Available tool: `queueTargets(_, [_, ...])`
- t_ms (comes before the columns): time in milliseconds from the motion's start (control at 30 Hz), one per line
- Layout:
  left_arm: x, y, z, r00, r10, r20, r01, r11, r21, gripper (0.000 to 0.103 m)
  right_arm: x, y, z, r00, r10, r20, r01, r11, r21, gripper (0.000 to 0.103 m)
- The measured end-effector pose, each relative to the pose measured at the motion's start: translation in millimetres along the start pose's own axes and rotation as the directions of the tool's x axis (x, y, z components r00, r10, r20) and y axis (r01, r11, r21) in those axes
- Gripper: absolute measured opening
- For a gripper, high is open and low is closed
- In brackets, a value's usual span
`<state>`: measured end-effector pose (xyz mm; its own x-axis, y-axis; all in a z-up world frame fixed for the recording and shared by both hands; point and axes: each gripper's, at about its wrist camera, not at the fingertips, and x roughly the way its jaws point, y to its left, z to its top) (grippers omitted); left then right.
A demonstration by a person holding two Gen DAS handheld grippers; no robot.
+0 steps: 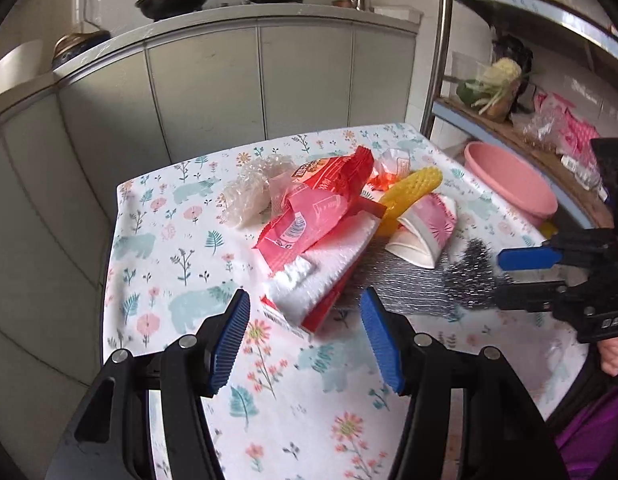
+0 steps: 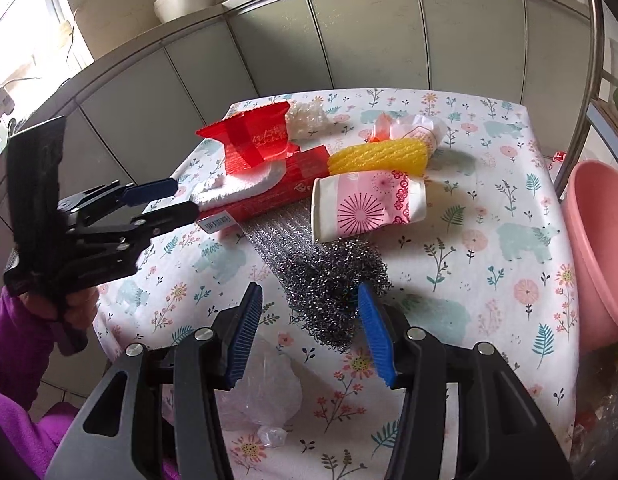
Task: Collect trash
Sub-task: 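Grasp the white foam strip with the left tool while the right tool grasps the steel wool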
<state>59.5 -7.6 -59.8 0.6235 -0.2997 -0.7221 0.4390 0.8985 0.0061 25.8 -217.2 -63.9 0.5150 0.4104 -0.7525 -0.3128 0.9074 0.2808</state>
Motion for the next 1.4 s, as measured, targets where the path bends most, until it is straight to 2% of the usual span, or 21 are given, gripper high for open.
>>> queueTargets(233, [19.3,3.0,4.5,1.000,0.007,-0.016,-0.006,0.999,0.051,0.057,1.2,-2.0,-1.0,1.000,0.012,-0.004,-0.012,1.000,0.010,0.051])
queueTargets(333, [23.9,0.0,2.3,1.000,0.001,-0.021,0.001,0.998,0.069,0.050,2.2,-2.5,-1.3,1.000,0.015,-0.005,-0.015,1.000,0.014,0.051])
queueTargets(367, [25.1,-0.6,1.4,1.000,-0.003,-0.023,0.005,0.998,0.070,0.044,2.5,-2.6,-1.7,1.000,0.015,-0.006,-0.015,1.000,0.015,0.051])
queueTargets(633, [5.4,-13.0,-3.8,0.999,-0.002,0.047,-0.003,0.996,0.093,0.041,1.0,-4.9,-3.3,1.000,0.024,0.005,-0.024,0.999,0.029,0.051])
queueTargets(867, [-24.5,-15.0,-19.6,0.997,-0.014,0.076,0.013,1.000,0.014,0.041,3.6,-0.3,-6.7,1.000,0.028,0.003,-0.028,0.999,0.021,0.051])
queueTargets(1133, [-52.4,-10.6,-43.1,0.996,-0.013,0.091,0.021,0.996,-0.084,0.041,8.2,1.7,-10.2,1.000,-0.007,-0.002,0.007,1.000,0.014,0.051])
queueTargets(1200, [-55.3,-9.9,-44.7,0.996,-0.006,0.094,0.015,0.995,-0.097,0.041,8.1,-0.6,-11.1,1.000,-0.011,0.000,0.011,1.000,0.021,0.045])
queueTargets(1233, [-56.3,-9.9,-44.7,0.995,-0.004,0.095,0.014,0.995,-0.101,0.041,7.9,-1.9,-11.5,1.000,-0.012,-0.001,0.012,1.000,0.024,0.033])
queueTargets(1267, [-57.0,-9.8,-44.4,0.995,-0.002,0.097,0.012,0.995,-0.103,0.041,7.5,-3.3,-11.7,1.000,-0.011,-0.002,0.011,1.000,0.028,0.027])
queueTargets(1400, [-60.4,-12.5,-42.0,0.994,0.004,0.109,0.007,0.995,-0.103,0.041,0.8,-7.6,-12.4,1.000,-0.006,0.015,0.005,0.999,0.040,0.021])
